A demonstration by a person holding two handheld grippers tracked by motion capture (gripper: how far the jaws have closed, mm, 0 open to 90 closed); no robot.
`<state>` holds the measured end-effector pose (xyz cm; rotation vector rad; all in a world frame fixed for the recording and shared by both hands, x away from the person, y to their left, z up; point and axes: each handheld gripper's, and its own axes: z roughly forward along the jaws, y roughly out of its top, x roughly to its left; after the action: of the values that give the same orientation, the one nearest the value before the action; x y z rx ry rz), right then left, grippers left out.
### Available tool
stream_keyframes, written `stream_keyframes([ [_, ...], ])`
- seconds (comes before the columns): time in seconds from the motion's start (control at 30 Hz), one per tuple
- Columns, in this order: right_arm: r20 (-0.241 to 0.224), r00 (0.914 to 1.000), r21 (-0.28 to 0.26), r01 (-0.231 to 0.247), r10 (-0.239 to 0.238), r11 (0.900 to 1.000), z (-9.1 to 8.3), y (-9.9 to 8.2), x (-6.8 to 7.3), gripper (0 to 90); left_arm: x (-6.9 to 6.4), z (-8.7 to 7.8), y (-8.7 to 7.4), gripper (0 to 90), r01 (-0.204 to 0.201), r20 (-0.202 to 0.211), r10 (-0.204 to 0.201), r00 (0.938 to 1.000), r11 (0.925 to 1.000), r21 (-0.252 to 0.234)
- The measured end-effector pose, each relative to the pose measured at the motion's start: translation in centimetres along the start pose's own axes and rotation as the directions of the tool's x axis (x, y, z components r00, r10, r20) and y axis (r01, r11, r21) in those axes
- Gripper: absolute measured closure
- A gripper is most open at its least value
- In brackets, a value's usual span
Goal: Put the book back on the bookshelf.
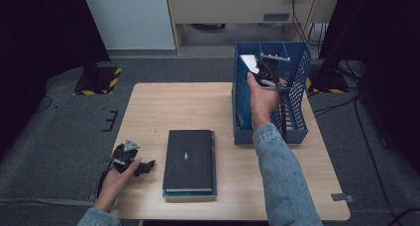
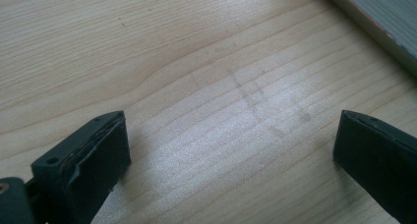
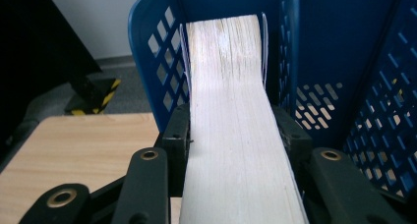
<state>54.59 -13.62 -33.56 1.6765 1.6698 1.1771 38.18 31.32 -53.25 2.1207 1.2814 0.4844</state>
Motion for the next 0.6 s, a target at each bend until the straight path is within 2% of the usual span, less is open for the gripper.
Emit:
stream_keyframes([
  [0.2, -0.004, 0.9989, 0.095, 0.047, -0.047, 0.9944, -0.53, 0.58, -0.21, 58.5, -0.03, 0.01, 0.01, 0.0, 0.001, -0.001, -0.001, 1.0000, 1.0000, 0.000],
  [0.3, 0.001, 0.9979, 0.104, 0.064, -0.065, 0.9925, -0.72, 0.42, -0.39, 58.3, -0.06, 0.01, 0.01, 0.0, 0.002, -0.002, -0.002, 1.0000, 1.0000, 0.000],
  [0.5, -0.024, 0.9954, 0.140, 0.095, -0.093, 0.9855, -0.62, 0.21, -0.43, 56.5, -0.11, 0.02, 0.00, 0.0, 0.004, -0.003, -0.004, 1.0000, 1.0000, -0.001],
  [0.6, -0.007, 0.9915, 0.151, 0.129, -0.130, 0.9801, -0.51, 0.22, -0.10, 56.3, -0.12, 0.01, -0.01, 0.0, 0.003, -0.003, -0.003, 1.0000, 1.0000, -0.001],
])
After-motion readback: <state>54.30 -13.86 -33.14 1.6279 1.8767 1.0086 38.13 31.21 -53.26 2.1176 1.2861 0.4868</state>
